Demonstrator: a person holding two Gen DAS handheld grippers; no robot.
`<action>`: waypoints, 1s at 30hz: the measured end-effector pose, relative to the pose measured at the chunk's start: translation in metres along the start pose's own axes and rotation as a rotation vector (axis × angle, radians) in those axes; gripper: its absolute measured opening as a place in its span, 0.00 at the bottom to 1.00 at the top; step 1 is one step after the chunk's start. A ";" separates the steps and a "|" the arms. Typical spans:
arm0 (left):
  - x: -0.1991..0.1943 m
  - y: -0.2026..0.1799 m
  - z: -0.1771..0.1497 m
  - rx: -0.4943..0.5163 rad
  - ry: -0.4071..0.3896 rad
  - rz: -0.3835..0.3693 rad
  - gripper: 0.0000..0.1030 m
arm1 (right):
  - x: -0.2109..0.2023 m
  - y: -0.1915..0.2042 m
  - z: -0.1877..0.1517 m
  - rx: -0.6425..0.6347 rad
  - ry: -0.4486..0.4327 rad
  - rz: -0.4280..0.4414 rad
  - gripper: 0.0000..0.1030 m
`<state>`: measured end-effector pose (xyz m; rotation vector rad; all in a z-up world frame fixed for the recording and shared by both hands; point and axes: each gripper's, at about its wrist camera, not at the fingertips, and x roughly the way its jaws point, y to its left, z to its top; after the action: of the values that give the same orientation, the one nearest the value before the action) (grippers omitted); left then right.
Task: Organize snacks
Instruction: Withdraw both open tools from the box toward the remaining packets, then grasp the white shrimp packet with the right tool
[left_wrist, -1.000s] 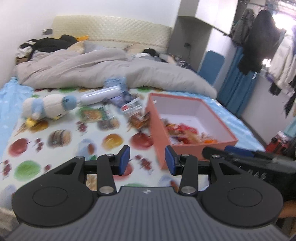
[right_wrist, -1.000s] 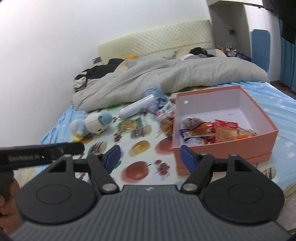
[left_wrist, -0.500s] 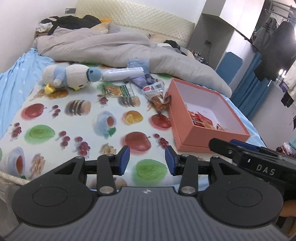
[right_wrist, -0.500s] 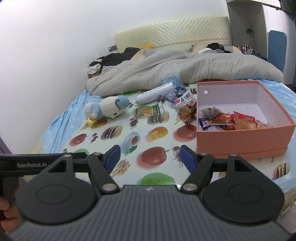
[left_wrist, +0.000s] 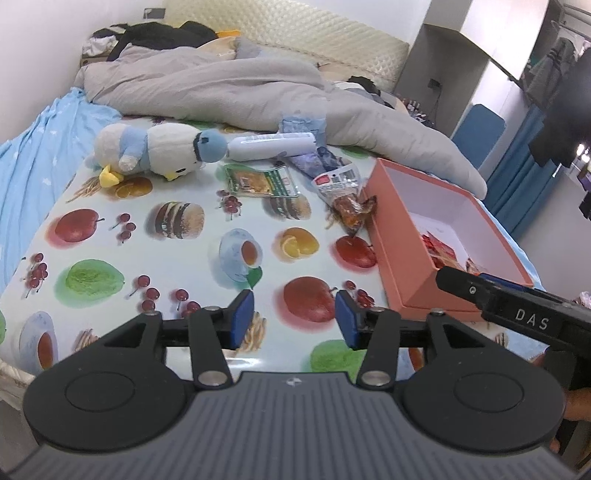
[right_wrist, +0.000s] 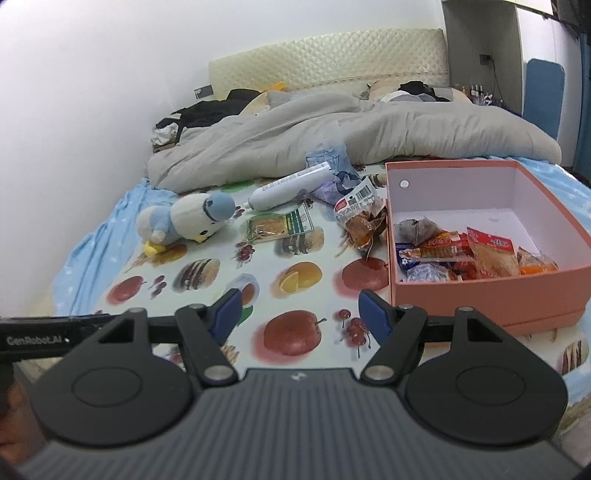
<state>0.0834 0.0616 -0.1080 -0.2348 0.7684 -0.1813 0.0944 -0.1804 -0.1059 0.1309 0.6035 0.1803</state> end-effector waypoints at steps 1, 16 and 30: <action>0.005 0.003 0.003 -0.007 0.004 -0.004 0.55 | 0.005 0.003 0.001 -0.013 0.005 -0.001 0.70; 0.080 0.037 0.050 0.007 0.011 0.035 0.59 | 0.101 0.009 0.028 -0.135 0.037 -0.084 0.66; 0.210 0.074 0.089 0.006 0.074 0.073 0.63 | 0.195 0.011 0.033 -0.186 0.053 -0.143 0.66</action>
<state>0.2996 0.0937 -0.2064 -0.1944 0.8484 -0.1235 0.2693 -0.1318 -0.1841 -0.0966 0.6435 0.1009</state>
